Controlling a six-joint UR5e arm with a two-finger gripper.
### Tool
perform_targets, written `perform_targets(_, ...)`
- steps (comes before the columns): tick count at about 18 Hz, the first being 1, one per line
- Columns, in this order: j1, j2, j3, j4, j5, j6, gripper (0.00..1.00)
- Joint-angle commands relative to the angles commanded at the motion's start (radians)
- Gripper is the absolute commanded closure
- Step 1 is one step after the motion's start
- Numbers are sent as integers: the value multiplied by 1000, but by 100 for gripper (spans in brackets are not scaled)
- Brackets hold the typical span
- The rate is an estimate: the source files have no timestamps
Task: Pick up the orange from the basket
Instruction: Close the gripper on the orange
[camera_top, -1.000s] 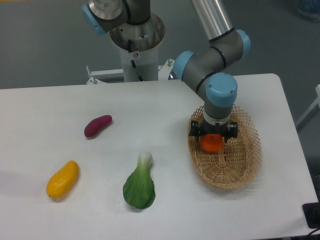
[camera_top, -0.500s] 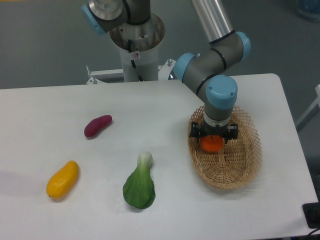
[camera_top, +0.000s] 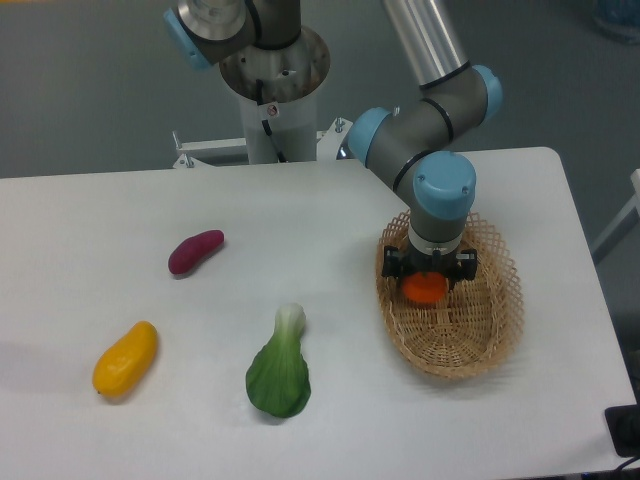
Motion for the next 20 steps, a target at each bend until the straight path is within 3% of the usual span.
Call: perform_targets(20, 5, 20, 8, -3, 24, 54, 22)
